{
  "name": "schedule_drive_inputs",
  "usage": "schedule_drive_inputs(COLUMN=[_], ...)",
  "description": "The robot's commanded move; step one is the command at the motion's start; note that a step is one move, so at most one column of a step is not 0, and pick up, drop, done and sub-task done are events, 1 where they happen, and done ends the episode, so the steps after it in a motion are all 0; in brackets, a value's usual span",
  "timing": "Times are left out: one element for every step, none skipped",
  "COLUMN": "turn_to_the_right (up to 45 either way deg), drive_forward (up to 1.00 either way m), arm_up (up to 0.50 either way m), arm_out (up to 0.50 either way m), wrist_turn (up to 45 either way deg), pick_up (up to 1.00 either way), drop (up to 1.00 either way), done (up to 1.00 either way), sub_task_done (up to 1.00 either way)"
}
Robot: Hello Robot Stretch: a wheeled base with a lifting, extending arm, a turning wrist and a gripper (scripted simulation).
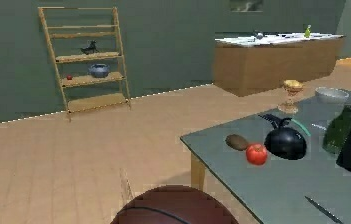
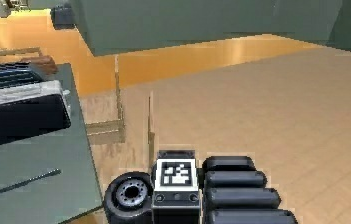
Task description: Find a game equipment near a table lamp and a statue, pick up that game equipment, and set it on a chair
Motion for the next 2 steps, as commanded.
schedule_drive_inputs(turn_to_the_right=[-45.0,-3.0], drive_forward=[0.00,0.00], arm_up=[0.00,0.00], arm_out=[0.00,0.00], wrist_turn=[0.0,0.0], pick_up=[0.00,0.00], drop=[0.00,0.00], done=[0.00,0.00], sub_task_done=[0.00,0.00])
